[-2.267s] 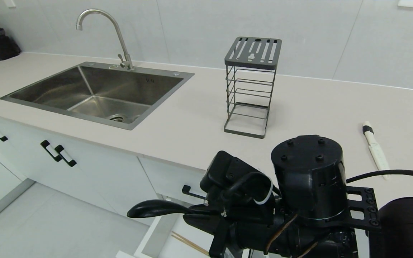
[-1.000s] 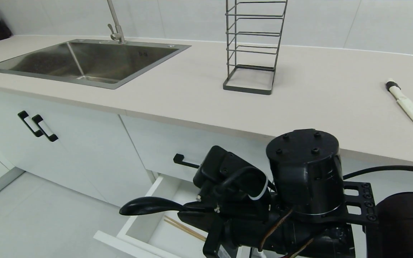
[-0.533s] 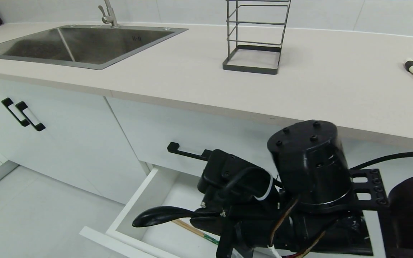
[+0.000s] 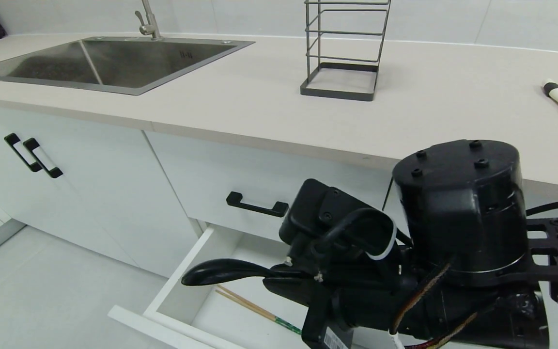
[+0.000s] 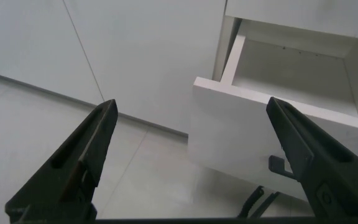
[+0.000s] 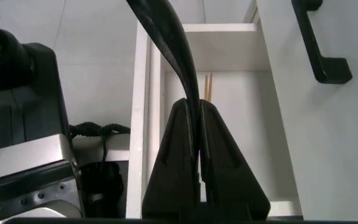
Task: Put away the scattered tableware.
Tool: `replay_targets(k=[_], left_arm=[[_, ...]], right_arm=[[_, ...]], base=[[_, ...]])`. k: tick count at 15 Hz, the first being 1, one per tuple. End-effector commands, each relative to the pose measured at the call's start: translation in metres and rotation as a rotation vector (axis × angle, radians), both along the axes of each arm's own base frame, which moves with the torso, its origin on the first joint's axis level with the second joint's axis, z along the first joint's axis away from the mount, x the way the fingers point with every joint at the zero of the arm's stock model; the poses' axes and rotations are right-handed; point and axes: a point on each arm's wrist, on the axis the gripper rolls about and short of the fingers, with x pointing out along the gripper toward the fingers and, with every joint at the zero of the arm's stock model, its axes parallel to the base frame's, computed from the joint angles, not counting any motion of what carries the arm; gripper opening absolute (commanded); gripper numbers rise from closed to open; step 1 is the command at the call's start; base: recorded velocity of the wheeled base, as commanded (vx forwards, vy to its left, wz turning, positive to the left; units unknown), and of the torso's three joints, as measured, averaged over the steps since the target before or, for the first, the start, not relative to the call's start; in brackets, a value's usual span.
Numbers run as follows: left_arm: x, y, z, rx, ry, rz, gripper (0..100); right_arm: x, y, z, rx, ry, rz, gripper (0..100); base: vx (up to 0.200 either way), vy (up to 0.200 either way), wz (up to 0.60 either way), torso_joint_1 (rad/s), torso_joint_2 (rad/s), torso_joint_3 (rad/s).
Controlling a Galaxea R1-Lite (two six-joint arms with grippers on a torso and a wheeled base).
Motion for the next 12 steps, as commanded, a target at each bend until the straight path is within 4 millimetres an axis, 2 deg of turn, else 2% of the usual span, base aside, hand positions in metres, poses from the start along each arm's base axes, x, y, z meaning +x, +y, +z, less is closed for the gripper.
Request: replay_targets(k=[1,2,4,7,11,12], left_arm=[[0.000,0.000,0.000,0.000,-0.001,0.001,100],[0.000,0.000,0.000,0.000,0.000,0.001,100],[0.000,0.000,0.000,-0.001,0.000,0.001,100],[0.000,0.000,0.000,-0.001,0.000,0.001,100],[0.000,0.000,0.000,-0.001,0.000,0.001,100],[0.000,0.000,0.000,0.000,0.000,0.001,100]], right_arm=[[-0.006,0.024,-0.021,-0.027,0.012,0.047,0],[-0.006,0.037,-0.033,-0.046,0.019,0.063,0],[-0.002,0.052,-0.043,-0.061,0.016,0.053,0],[0.016,0.080,-0.046,-0.049,-0.002,0.004,0],[0.024,0.094,-0.060,-0.076,0.000,-0.017,0],[0.030,0.100,-0.069,-0.084,0.005,-0.026,0]], base=[[0.000,0.000,0.00,0.000,0.00,0.000],[0.000,0.000,0.00,0.000,0.00,0.000],[0.000,0.000,0.00,0.000,0.00,0.000],[0.000,0.000,0.00,0.000,0.00,0.000],[0.000,0.000,0.00,0.000,0.00,0.000],[0.000,0.000,0.00,0.000,0.00,0.000]])
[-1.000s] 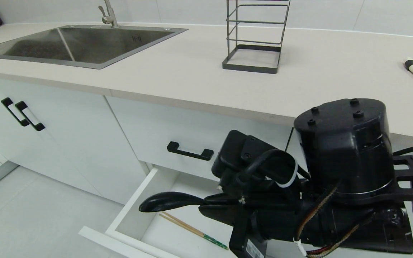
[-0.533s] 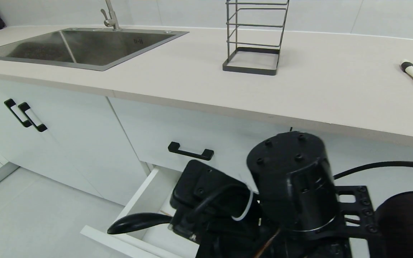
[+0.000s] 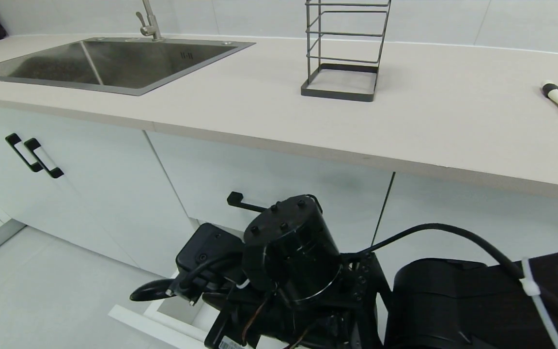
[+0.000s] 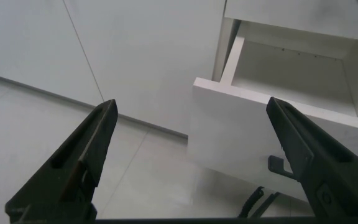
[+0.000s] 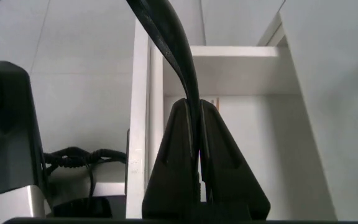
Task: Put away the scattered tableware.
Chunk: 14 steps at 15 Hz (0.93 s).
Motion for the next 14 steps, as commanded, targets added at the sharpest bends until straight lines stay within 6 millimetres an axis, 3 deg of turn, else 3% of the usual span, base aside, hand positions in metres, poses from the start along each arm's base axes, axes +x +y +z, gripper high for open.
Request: replay_targets(k=[1,2,5,14], left_arm=[[0.000,0.000,0.000,0.000,-0.001,0.001,100],[0.000,0.000,0.000,0.000,0.001,0.001,100],[0.000,0.000,0.000,-0.002,0.001,0.001,100],[0.000,0.000,0.000,0.000,0.001,0.001,100]], right_arm=[[0.009,0.012,-0.021,-0.036,0.016,-0.010,0],[0.017,0.018,-0.036,-0.064,0.021,-0.029,0],[0.040,0.012,-0.043,-0.071,0.025,-0.088,0],[0.065,0.017,-0.071,-0.114,0.032,-0.160,0]], base=[[0.000,0.000,0.00,0.000,0.00,0.000],[0.000,0.000,0.00,0.000,0.00,0.000],[0.000,0.000,0.00,0.000,0.00,0.000],[0.000,0.000,0.00,0.000,0.00,0.000]])
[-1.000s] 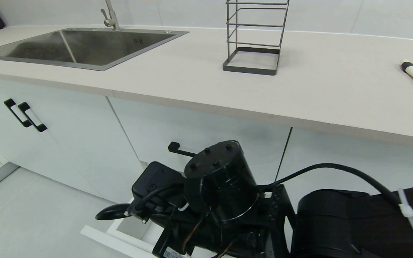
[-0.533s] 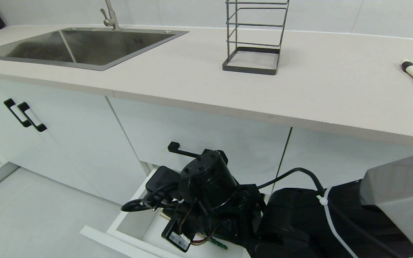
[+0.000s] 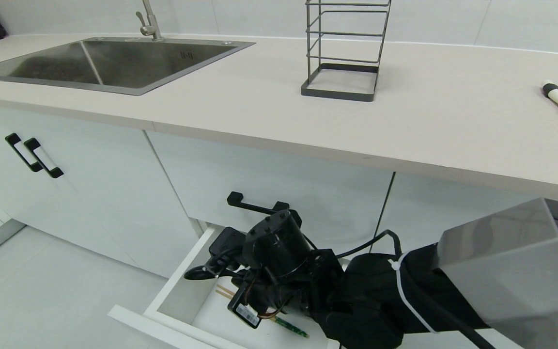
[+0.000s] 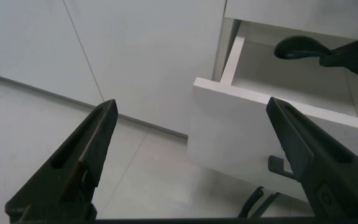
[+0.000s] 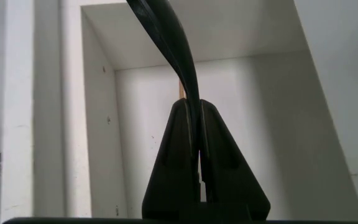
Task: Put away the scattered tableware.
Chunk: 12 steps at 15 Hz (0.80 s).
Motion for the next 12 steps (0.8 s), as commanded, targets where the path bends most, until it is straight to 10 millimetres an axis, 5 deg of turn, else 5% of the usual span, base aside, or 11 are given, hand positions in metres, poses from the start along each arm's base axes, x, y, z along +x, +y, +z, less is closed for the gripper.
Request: replay_targets(k=[1,12], left_arm=[[0.000,0.000,0.000,-0.001,0.000,0.001,100],[0.000,0.000,0.000,0.000,0.000,0.001,100]], right_arm=[[0.005,0.002,-0.010,-0.017,0.011,-0.007,0],[0.024,0.008,-0.040,-0.055,0.032,-0.034,0]], base=[[0.000,0.000,0.00,0.000,0.00,0.000],[0.000,0.000,0.00,0.000,0.00,0.000]])
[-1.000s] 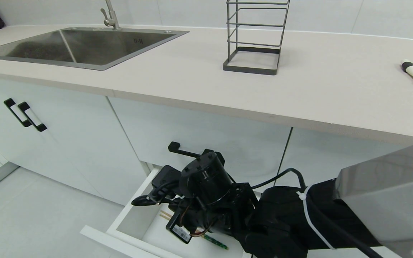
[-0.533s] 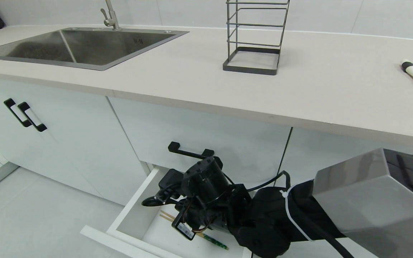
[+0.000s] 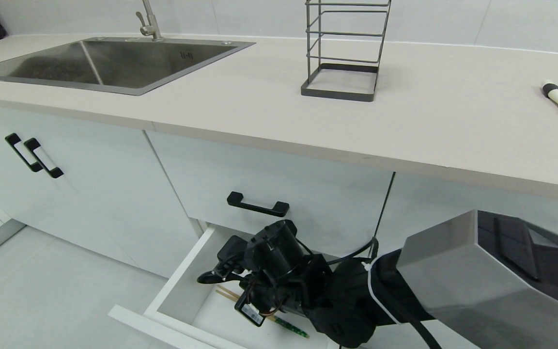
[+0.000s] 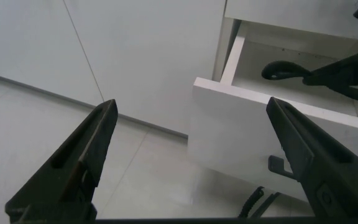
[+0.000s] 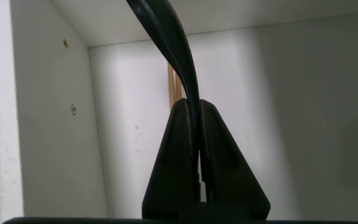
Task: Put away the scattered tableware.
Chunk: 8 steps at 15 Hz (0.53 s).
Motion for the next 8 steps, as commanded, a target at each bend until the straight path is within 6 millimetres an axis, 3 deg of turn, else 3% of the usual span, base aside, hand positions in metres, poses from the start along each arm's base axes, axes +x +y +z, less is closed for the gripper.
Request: replay_targets(k=[1,8], left_arm=[[0.000,0.000,0.000,-0.001,0.000,0.001,100],[0.000,0.000,0.000,0.000,0.000,0.001,100]], right_arm=[[0.003,0.005,-0.013,-0.017,0.011,0.002,0],[0.013,0.013,-0.038,-0.044,0.026,-0.007,0]], base=[[0.000,0.000,0.00,0.000,0.00,0.000],[0.000,0.000,0.00,0.000,0.00,0.000]])
